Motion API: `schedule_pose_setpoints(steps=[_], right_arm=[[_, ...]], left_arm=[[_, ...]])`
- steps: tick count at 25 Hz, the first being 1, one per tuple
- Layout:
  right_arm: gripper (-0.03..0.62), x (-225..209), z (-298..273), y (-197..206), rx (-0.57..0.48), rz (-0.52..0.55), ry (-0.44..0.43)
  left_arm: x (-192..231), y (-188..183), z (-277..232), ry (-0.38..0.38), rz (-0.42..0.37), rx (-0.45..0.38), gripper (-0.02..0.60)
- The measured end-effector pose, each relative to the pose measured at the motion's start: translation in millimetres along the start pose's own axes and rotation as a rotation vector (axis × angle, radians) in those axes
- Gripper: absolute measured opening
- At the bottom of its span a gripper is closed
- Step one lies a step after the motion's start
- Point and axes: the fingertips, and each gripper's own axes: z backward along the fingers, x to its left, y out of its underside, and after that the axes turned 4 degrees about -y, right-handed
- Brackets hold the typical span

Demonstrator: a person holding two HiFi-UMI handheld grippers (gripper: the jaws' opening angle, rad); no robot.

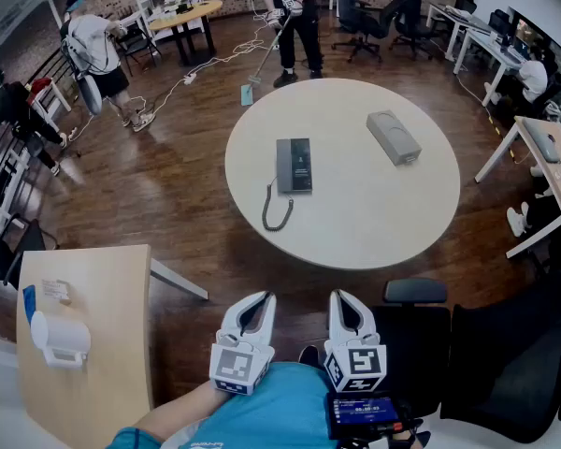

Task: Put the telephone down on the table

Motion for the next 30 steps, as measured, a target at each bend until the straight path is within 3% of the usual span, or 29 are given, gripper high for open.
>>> schedule_pose_setpoints(steps=[7,12,18,30], right_arm=[[-0.008,-38.3,10.7,-2.8,-0.012,-0.019,-0.001],[-0.008,-56.1,14.2,-5.9,-0.035,-0.039,0.026],[-0.008,-75.5,12.4,-6.4,-0.034,-0.048,0.079],[-0.008,-100.0,-74.1,-19.6,0.024,-0.008,0.143]], left_arm=[[-34.8,-12.7,-18.2,0.001,-0.022,-0.026,0.014],[-51.5,-23.4,-29.6,0.037,-0.066,-0.055,0.011],[-56.4,-23.4,-49.7,0.079,-0.061,-0.055,0.009],[-0.1,-11.6,-141.0,0.136,0.018,-0.024,0.011]])
